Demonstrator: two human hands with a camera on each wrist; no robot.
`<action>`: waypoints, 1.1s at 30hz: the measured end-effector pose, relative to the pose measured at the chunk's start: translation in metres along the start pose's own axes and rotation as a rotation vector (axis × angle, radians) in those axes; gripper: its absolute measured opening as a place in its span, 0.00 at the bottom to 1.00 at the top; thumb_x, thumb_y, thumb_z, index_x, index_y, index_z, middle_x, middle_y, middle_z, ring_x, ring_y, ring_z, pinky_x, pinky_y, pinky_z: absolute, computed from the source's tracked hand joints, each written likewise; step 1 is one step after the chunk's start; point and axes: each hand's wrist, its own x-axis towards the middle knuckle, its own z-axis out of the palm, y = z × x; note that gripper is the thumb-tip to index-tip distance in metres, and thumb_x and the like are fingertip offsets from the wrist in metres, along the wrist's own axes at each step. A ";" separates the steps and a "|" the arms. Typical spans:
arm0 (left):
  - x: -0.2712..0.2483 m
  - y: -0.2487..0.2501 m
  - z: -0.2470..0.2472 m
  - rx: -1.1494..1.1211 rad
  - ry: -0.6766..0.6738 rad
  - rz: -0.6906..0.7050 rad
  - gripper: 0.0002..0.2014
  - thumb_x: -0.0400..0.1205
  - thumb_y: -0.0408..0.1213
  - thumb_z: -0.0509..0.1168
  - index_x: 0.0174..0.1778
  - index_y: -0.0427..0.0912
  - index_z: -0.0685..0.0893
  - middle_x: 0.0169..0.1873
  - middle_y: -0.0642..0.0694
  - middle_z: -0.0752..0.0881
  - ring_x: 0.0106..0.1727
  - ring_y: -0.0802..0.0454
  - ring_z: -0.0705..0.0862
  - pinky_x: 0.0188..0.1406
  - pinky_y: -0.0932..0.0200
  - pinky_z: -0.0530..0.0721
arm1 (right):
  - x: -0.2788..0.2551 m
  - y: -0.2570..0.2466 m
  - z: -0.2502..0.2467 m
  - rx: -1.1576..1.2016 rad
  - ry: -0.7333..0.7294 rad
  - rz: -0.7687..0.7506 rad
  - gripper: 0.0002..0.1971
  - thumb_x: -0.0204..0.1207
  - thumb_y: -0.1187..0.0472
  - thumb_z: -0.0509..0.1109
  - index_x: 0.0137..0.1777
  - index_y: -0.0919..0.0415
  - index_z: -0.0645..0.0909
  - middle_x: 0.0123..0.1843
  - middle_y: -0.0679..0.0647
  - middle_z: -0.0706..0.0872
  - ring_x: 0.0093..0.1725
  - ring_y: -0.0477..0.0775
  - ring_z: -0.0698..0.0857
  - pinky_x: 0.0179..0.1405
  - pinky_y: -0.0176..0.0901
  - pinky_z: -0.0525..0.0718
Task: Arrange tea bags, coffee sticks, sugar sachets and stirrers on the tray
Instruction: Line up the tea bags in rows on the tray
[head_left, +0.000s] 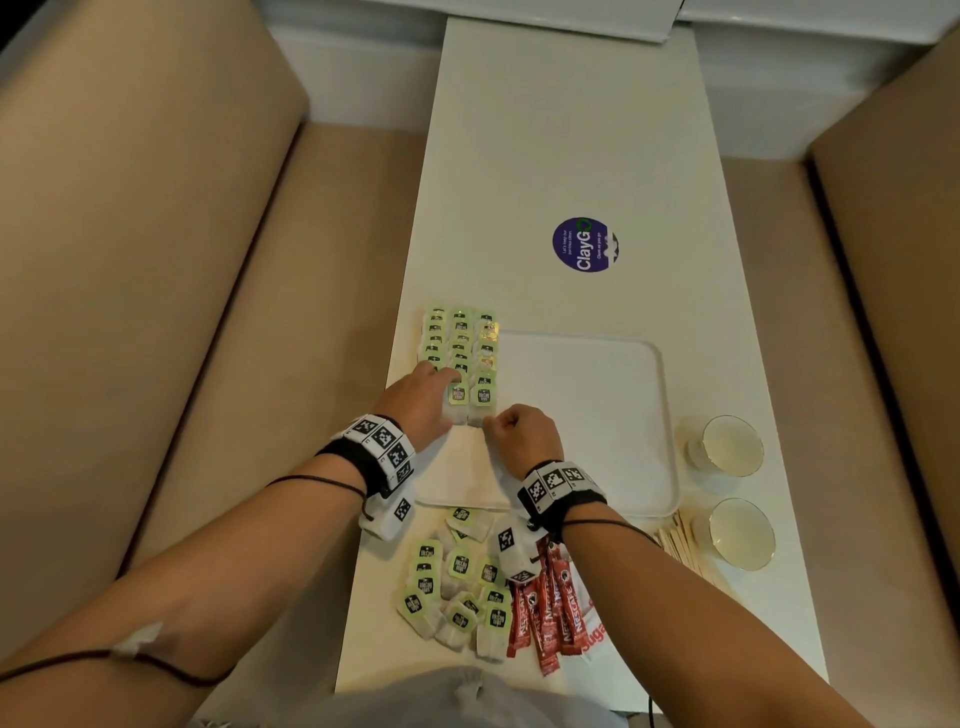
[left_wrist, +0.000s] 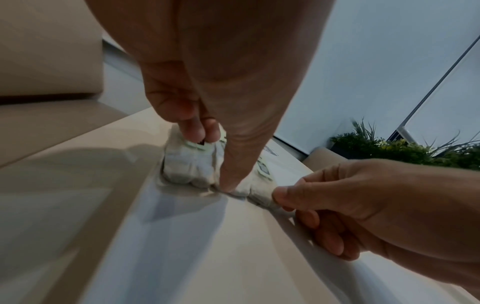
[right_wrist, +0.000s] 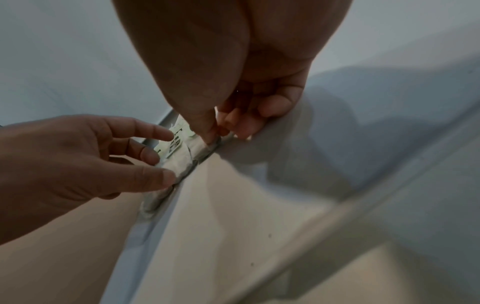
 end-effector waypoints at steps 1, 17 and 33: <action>-0.001 -0.002 -0.002 -0.006 0.003 0.001 0.27 0.78 0.39 0.73 0.74 0.50 0.76 0.63 0.46 0.77 0.56 0.43 0.84 0.50 0.49 0.85 | 0.000 0.001 -0.001 0.013 0.001 -0.001 0.10 0.78 0.48 0.71 0.38 0.52 0.81 0.38 0.47 0.86 0.42 0.54 0.86 0.41 0.44 0.81; -0.010 -0.034 -0.005 0.026 0.006 -0.048 0.19 0.75 0.41 0.79 0.56 0.50 0.77 0.53 0.51 0.78 0.45 0.50 0.80 0.42 0.56 0.77 | 0.000 0.001 -0.004 -0.094 -0.004 -0.025 0.17 0.77 0.46 0.74 0.34 0.51 0.71 0.33 0.46 0.79 0.33 0.49 0.77 0.32 0.43 0.74; -0.067 -0.024 0.011 -0.142 -0.318 0.044 0.12 0.78 0.51 0.73 0.34 0.48 0.86 0.32 0.54 0.87 0.34 0.57 0.83 0.36 0.60 0.83 | -0.050 0.019 -0.025 -0.189 -0.383 -0.317 0.11 0.81 0.49 0.74 0.49 0.55 0.92 0.43 0.50 0.91 0.41 0.48 0.86 0.46 0.44 0.84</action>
